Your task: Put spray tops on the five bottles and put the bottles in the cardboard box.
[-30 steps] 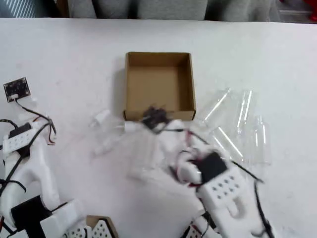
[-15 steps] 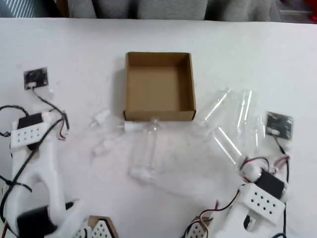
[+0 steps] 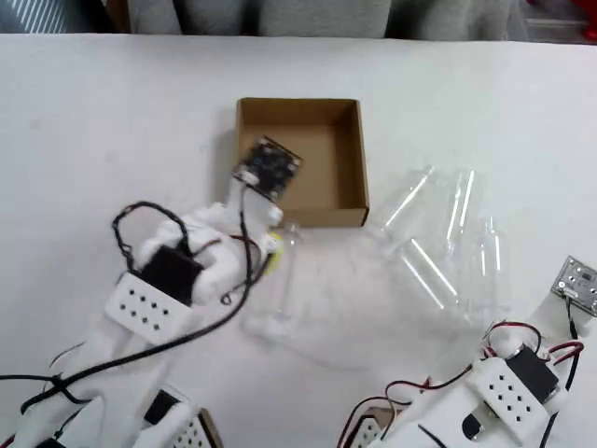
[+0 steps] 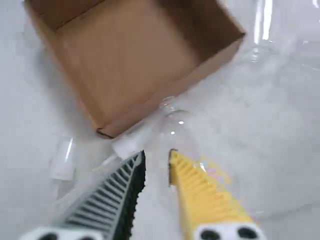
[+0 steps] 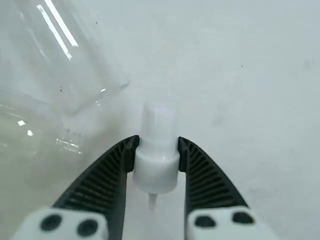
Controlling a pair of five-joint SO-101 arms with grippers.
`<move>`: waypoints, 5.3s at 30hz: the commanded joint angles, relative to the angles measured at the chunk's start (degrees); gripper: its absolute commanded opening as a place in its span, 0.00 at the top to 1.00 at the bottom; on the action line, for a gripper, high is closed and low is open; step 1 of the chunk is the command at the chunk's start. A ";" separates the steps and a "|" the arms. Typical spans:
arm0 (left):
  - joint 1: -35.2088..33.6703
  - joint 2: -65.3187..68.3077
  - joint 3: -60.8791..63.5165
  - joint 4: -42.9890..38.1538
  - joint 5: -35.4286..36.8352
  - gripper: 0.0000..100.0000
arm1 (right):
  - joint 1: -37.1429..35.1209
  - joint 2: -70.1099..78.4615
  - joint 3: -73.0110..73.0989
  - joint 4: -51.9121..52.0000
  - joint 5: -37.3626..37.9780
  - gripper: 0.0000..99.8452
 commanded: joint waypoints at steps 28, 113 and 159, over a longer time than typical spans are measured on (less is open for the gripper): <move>2.86 33.01 -20.84 10.64 17.49 0.81 | -4.18 -1.36 1.41 -3.56 0.09 0.98; 3.03 61.23 -37.63 7.56 11.69 0.89 | -4.79 -1.36 2.02 -5.58 0.00 0.98; -1.98 -52.70 39.74 -41.85 7.74 0.89 | -41.80 -0.75 -13.89 -40.92 -24.44 0.98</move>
